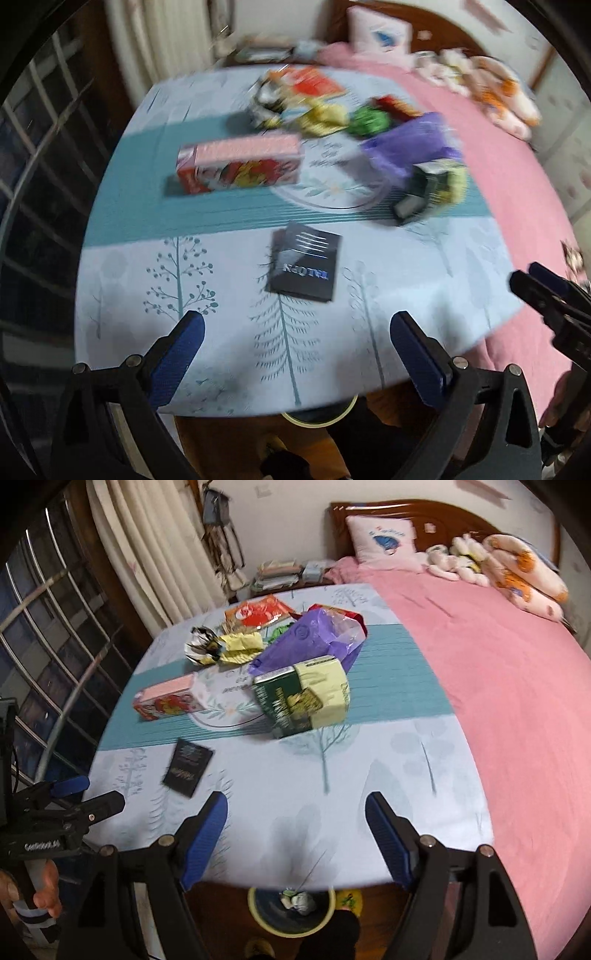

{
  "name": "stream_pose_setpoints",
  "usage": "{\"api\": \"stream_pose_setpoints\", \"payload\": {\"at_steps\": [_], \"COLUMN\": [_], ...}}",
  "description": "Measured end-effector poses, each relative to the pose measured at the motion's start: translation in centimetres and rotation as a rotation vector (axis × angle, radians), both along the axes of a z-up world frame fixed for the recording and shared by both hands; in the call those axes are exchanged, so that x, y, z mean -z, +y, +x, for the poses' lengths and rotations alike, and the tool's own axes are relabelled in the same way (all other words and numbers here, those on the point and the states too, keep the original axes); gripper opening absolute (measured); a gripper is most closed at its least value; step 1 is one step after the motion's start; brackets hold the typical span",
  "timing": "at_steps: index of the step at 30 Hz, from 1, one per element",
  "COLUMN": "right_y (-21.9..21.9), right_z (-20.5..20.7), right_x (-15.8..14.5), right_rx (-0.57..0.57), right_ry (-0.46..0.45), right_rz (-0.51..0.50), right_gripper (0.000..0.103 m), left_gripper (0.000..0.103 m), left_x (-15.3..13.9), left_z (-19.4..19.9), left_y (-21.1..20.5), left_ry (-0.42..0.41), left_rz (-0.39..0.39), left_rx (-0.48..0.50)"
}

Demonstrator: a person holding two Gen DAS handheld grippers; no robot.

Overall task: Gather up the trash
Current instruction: 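Grasp the black TALOPN card with the left tool while the right tool grasps the green-and-beige box, then carry card and box down over the bin and open both tools to drop them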

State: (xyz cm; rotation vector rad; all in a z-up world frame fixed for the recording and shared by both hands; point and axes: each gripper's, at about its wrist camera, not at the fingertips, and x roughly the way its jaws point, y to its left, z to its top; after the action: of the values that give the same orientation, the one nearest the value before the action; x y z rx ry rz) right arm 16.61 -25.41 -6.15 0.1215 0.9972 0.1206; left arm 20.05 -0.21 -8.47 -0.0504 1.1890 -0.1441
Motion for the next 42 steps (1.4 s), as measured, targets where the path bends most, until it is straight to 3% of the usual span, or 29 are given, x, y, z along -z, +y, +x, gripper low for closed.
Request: {"api": "stream_pose_setpoints", "payload": {"at_steps": [5,12,19,25,26,27,28,29,34,37,39,42], "right_y": [-2.4,-3.2,-1.3,0.4,0.5,0.5,0.5,0.3,0.3,0.4,0.5,0.6], "right_z": [5.3,11.3,13.9,14.1,14.0,14.0,14.0,14.1,13.8,13.4,12.9,12.3], "right_x": [1.3,3.3,4.5,5.7,5.8,5.9,6.0,6.1,5.8,5.3,4.9,4.4], "right_rx": [-0.122,-0.359,-0.582,-0.694,-0.705,-0.712,-0.72,-0.72,-0.705,-0.693,-0.676,-0.654], "right_ry": [0.014,0.016,0.0,0.059,0.064,0.071,0.09,0.103,0.11,0.102,0.094,0.088], "right_rz": [-0.004,-0.021,-0.012,0.042,0.057,0.079,0.115,0.137,0.175,0.186,0.194,0.21], "right_gripper": [0.077,0.077,0.077,0.077,0.075,0.064,0.046,0.039,0.029,0.024,0.022,0.018], "left_gripper": [0.1,0.1,0.1,0.1,0.1,0.1,0.1,0.1,0.097,0.082,0.063,0.062], "left_x": [2.6,6.2,7.8,9.4,9.6,9.8,9.9,9.9,9.9,9.4,8.7,8.5], "left_z": [3.1,5.8,7.3,8.2,8.2,8.2,8.2,8.2,7.9,7.7,7.6,7.6], "left_y": [-0.7,-2.2,-2.8,-2.6,-2.5,-2.4,-2.2,-2.2,-2.3,-3.0,-3.7,-4.1], "left_ry": [0.063,0.158,0.177,0.214,0.22,0.226,0.222,0.222,0.216,0.184,0.165,0.168], "left_rz": [0.007,0.029,0.052,0.063,0.063,0.061,0.061,0.06,0.092,0.096,0.097,0.078], "left_rx": [-0.108,-0.141,-0.162,-0.17,-0.176,-0.184,-0.186,-0.183,-0.143,-0.118,-0.108,-0.104]}}
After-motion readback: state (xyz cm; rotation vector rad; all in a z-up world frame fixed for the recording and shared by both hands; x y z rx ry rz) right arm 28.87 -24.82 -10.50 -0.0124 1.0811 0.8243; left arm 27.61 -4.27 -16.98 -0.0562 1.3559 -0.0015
